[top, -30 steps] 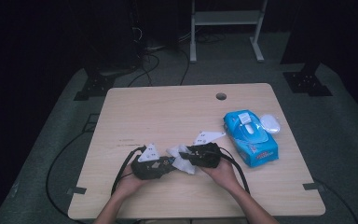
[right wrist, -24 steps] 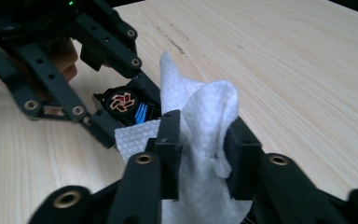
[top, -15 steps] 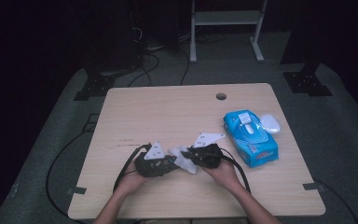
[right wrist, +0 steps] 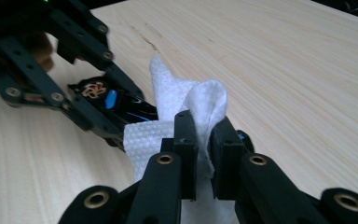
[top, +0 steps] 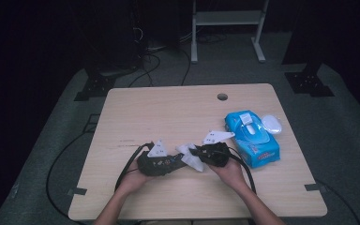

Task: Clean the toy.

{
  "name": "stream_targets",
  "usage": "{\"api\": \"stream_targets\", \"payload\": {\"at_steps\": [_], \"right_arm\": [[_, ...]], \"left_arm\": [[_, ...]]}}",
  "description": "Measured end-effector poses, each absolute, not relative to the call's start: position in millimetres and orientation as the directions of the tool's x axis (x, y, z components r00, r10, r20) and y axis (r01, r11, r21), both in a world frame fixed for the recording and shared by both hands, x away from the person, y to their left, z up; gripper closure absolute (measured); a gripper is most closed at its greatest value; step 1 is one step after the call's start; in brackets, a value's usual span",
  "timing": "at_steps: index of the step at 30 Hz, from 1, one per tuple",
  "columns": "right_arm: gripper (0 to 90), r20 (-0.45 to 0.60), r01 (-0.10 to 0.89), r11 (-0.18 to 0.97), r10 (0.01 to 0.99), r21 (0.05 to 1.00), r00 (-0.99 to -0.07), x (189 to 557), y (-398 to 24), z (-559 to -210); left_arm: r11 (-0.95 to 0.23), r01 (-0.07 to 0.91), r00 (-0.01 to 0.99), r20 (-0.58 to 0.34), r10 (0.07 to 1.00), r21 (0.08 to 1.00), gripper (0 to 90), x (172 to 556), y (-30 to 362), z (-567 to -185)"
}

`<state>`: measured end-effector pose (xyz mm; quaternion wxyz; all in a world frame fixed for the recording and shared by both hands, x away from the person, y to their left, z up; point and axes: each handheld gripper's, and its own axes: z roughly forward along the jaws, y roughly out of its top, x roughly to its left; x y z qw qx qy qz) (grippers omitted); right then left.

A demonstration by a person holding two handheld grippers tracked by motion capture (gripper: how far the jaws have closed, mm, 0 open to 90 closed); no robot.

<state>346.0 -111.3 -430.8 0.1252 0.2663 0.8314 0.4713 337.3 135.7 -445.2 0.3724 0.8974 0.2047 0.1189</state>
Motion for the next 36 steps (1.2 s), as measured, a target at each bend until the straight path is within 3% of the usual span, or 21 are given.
{"api": "stream_targets", "payload": {"at_steps": [6,9,13,29,36], "right_arm": [[82.1,0.067,0.337,0.400,0.555,0.852,-0.829,347,-112,-431],[82.1,0.080,0.344,0.391,0.554,0.854,-0.829,348,-113,-431],[82.1,0.075,0.340,0.395,0.553,0.853,-0.830,348,-114,-432],[82.3,0.089,0.373,0.383,0.588,0.845,-0.804,353,-129,-438],[82.3,0.144,0.386,0.342,0.561,0.857,-0.816,353,-120,-441]], "left_arm": [[-0.641,0.294,0.887,0.047,0.459,0.709,60.0,342,131,-445],[-0.648,0.317,0.876,0.048,0.479,0.692,52.0,345,128,-445],[-0.669,0.288,0.886,0.075,0.458,0.685,58.0,344,125,-445],[-0.684,0.275,0.893,0.084,0.442,0.675,58.8,339,147,-444],[-0.683,0.285,0.889,0.080,0.450,0.673,58.6,339,152,-443]]}}
